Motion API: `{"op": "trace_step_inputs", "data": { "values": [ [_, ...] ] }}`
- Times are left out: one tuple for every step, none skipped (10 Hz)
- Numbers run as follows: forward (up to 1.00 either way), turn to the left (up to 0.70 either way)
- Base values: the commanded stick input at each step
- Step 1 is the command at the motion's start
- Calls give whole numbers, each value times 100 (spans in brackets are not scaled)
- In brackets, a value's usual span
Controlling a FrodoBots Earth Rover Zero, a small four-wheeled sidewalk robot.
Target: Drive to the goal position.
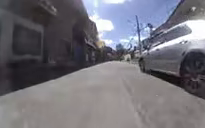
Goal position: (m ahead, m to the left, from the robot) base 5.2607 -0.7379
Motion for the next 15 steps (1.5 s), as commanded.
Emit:
{"op": "trace_step_inputs", "data": {
  "values": [
    [100, -39],
    [100, 15],
    [100, 16],
    [100, 19],
    [100, 17],
    [100, 21],
    [100, 20],
    [100, 23],
    [100, 18],
    [100, 22],
    [100, 10],
    [100, 7],
    [100, -1],
    [100, -40],
    [100, -40]
  ]
}}
